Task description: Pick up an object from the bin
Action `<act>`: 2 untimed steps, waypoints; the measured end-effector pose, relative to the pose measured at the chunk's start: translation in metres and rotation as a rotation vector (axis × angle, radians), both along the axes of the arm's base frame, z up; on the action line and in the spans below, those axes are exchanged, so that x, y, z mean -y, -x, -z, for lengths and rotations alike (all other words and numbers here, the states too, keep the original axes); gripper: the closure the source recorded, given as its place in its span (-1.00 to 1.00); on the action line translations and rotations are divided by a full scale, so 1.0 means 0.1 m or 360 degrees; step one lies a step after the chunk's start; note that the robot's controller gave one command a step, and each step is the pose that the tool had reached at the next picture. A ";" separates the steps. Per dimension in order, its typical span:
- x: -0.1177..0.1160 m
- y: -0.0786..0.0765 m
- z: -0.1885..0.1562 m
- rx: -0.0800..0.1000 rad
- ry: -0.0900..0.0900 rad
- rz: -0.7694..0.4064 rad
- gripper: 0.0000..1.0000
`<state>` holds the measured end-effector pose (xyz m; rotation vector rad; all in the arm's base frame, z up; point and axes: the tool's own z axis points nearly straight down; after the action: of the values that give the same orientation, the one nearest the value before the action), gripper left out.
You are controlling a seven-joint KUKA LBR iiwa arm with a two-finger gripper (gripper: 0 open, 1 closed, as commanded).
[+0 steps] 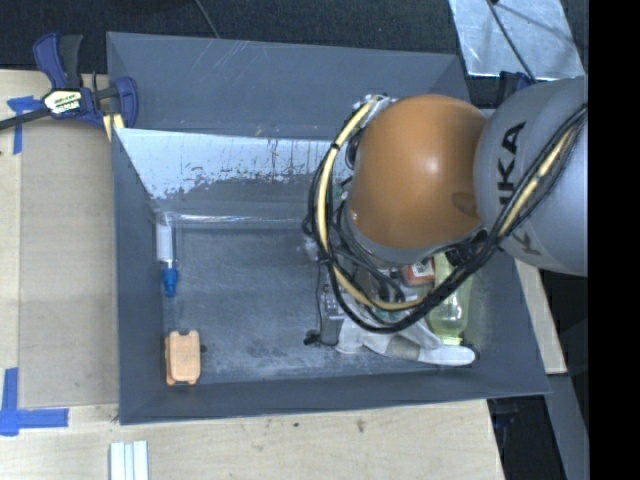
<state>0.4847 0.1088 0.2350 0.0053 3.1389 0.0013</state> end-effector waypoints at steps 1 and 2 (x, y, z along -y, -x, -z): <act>0.00 0.00 0.00 0.0000 0.0000 0.0000 -1.00; 0.47 -0.15 -0.01 0.0002 -0.0002 0.0080 -1.00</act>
Offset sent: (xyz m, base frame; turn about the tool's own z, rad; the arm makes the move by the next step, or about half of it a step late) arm 0.0335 -0.1088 0.0018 0.1254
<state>0.5000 0.0620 0.2360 0.0838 3.1366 0.0028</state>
